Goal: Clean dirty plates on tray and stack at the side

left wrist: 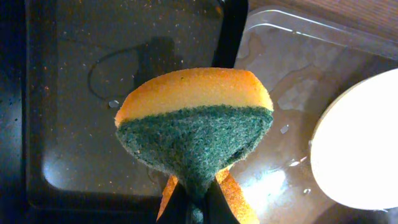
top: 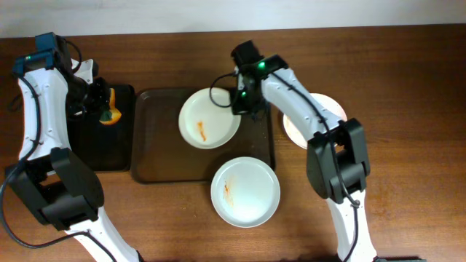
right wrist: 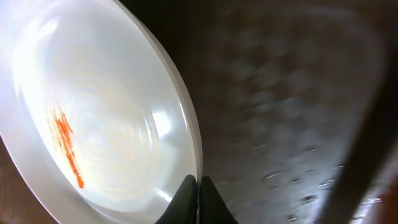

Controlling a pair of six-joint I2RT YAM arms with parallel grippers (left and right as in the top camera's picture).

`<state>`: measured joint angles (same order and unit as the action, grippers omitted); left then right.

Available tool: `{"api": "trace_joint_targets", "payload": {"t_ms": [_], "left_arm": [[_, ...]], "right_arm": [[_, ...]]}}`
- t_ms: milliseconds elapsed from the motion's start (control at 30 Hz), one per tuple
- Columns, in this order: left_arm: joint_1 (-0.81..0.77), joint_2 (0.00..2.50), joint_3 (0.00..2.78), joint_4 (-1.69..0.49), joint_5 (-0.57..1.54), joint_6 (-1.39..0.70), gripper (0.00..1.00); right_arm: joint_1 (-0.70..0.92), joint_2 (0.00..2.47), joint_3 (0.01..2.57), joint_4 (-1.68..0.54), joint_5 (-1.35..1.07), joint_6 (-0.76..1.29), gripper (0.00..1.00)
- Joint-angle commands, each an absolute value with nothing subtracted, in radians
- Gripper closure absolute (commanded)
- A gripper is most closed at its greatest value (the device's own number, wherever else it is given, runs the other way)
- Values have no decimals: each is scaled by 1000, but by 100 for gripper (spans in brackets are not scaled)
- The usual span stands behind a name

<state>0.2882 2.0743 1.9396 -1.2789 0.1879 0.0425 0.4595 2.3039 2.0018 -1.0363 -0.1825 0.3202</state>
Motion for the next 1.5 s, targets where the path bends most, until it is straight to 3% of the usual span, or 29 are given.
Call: {"api": "trace_joint_targets", "payload": {"t_ms": [0, 167, 267, 367, 500, 567, 700, 900, 933, 1000, 1067, 1300, 1333, 1367, 1433, 1467], "left_arm": [[284, 2065, 1955, -1274, 206, 62, 99], [284, 2065, 1955, -1272, 206, 62, 99], [284, 2065, 1955, -1273, 206, 62, 99], [284, 2065, 1955, -1272, 206, 62, 99], [284, 2065, 1955, -1269, 206, 62, 99], [284, 2065, 1955, -1269, 206, 62, 99], [284, 2065, 1955, -1268, 206, 62, 99], [284, 2065, 1955, -1266, 206, 62, 99], [284, 2065, 1955, -1264, 206, 62, 99], [284, 2065, 1955, -1264, 206, 62, 99], [284, 2065, 1955, -1263, 206, 62, 99], [284, 2065, 1955, -1261, 206, 62, 99], [284, 2065, 1954, -1260, 206, 62, 99], [284, 2065, 1954, -1260, 206, 62, 99], [284, 2065, 1955, -1260, 206, 62, 99], [284, 2065, 1955, -1260, 206, 62, 99]], "right_arm": [[458, 2288, 2022, -1064, -211, 345, 88], [459, 2288, 2022, -1112, -222, 350, 89], [450, 2286, 2024, -1230, -265, 329, 69], [430, 2284, 2051, -1429, -374, 110, 50], [425, 2284, 2053, -1591, -423, -298, 47], [426, 2284, 2040, -1598, -426, -373, 42], [426, 2284, 1931, -1512, -426, -442, 40], [433, 2284, 1788, -1427, -438, -479, 49], [432, 2284, 1787, -1419, -440, -478, 54], [431, 2284, 1788, -1405, -444, -454, 81], [430, 2284, 1789, -1404, -445, -445, 93], [376, 2284, 1921, -1414, -445, -252, 96], [373, 2284, 1950, -1436, -454, -253, 94], [373, 2284, 1987, -1470, -465, -253, 76], [384, 2284, 2023, -1522, -506, -281, 52], [405, 2284, 2019, -1537, -538, -295, 45]]}}
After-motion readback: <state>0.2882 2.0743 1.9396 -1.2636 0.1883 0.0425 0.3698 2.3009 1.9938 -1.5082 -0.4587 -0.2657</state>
